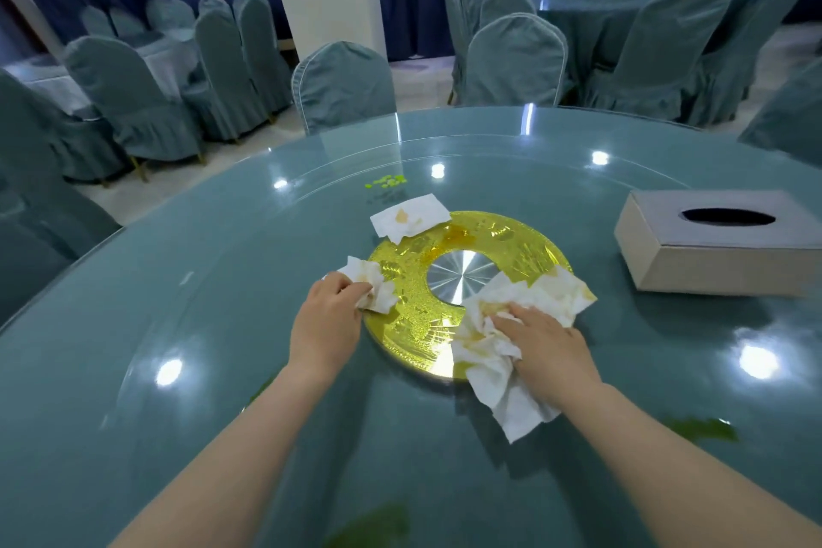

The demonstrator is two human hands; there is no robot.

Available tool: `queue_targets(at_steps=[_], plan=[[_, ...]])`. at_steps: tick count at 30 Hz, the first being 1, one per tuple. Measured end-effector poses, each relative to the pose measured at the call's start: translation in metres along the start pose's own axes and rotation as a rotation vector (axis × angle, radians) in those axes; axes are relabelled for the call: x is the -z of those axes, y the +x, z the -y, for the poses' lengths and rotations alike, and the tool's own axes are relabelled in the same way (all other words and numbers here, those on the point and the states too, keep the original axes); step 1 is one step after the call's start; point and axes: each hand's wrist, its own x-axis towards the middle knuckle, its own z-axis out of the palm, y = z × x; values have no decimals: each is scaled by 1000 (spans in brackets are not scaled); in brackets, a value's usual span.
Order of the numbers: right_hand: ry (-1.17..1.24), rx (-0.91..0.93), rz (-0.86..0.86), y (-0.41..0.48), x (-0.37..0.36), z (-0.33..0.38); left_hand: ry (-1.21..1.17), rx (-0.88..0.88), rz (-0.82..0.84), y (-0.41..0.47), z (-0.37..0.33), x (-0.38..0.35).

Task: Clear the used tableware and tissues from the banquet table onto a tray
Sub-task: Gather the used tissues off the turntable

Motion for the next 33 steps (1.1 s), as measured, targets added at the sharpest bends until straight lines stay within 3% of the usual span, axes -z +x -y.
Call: queue_targets(at_steps=[6, 10, 12, 16, 19, 24, 28, 33], plan=[[-86, -25, -9, 13, 1, -10, 126, -22, 56, 11, 18, -20], [-119, -26, -33, 21, 3, -17, 211, 17, 338, 2, 23, -37], [-136, -39, -39, 24, 7, -19, 186, 15, 397, -6, 21, -39], [-211, -57, -47, 29, 19, -20, 213, -151, 195, -17, 7, -30], [-193, -97, -45, 27, 30, -19, 89, -89, 251, -21, 8, -22], [-91, -43, -136, 8, 25, 10, -79, -23, 141, -26, 17, -7], [-78, -43, 51, -13, -4, 19, -71, 15, 60, -29, 18, -7], [-128, 9, 67, -8, -6, -3, -46, 65, -19, -20, 13, -20]])
